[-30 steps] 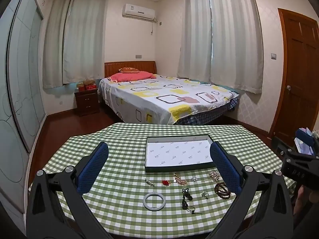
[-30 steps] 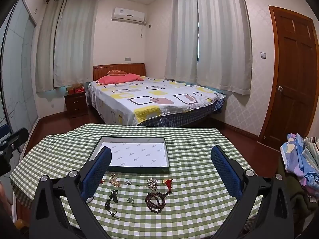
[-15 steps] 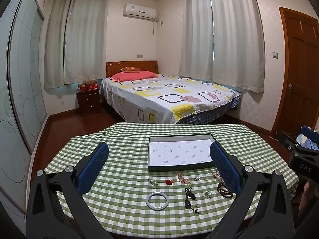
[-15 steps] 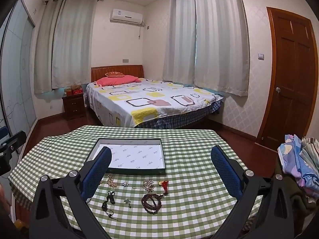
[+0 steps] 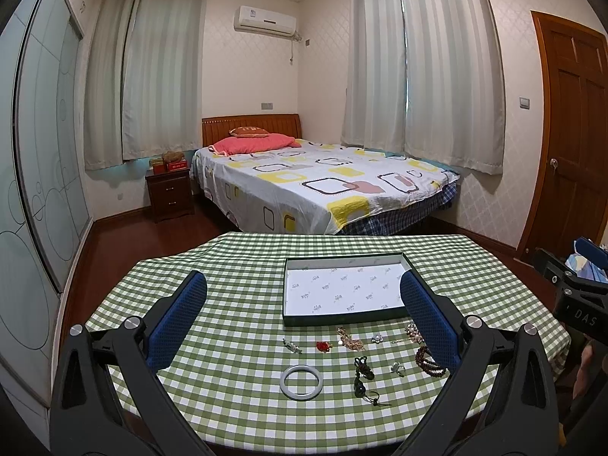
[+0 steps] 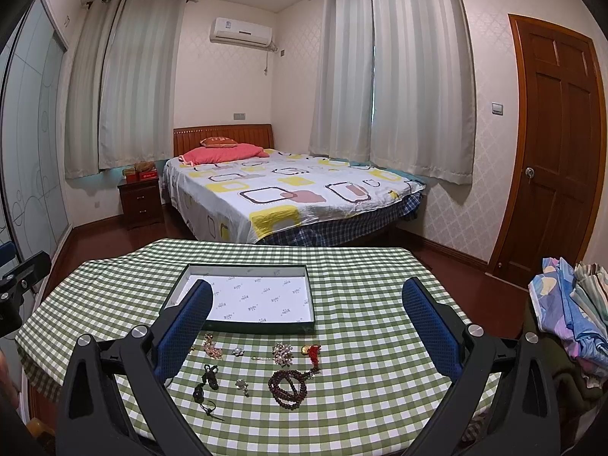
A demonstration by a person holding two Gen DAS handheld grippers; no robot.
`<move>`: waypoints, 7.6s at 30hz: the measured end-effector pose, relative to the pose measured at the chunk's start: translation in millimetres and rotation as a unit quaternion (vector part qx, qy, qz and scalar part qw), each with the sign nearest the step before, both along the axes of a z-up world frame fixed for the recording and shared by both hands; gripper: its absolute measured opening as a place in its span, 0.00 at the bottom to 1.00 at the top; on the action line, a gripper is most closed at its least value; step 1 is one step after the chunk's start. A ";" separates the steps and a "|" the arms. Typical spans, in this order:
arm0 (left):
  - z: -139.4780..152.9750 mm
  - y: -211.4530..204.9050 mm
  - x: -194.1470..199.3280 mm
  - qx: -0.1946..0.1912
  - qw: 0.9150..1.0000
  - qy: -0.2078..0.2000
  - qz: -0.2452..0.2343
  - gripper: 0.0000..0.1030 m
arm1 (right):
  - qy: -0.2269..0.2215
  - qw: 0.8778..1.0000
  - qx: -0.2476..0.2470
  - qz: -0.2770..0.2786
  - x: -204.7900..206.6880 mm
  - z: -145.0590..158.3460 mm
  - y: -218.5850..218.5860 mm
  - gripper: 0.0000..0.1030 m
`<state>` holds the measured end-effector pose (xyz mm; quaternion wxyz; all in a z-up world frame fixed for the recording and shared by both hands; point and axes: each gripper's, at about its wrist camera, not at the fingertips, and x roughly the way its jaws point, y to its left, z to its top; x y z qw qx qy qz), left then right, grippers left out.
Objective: Organize jewelry
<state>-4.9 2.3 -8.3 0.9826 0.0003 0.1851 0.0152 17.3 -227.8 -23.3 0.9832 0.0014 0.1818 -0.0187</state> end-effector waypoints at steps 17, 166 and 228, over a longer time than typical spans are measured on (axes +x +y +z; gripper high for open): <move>-2.8 0.7 -0.6 0.002 1.000 0.002 -0.002 0.96 | 0.000 1.000 -0.001 0.000 1.3 -2.9 1.3 0.94; -253.7 20.7 129.7 -0.001 0.971 0.239 -0.001 0.67 | 0.204 0.974 0.030 0.093 124.7 -240.0 7.1 0.11; -259.3 -10.8 345.1 -0.012 0.964 0.263 -0.029 0.68 | 0.232 0.967 0.047 0.094 311.6 -232.1 10.7 0.22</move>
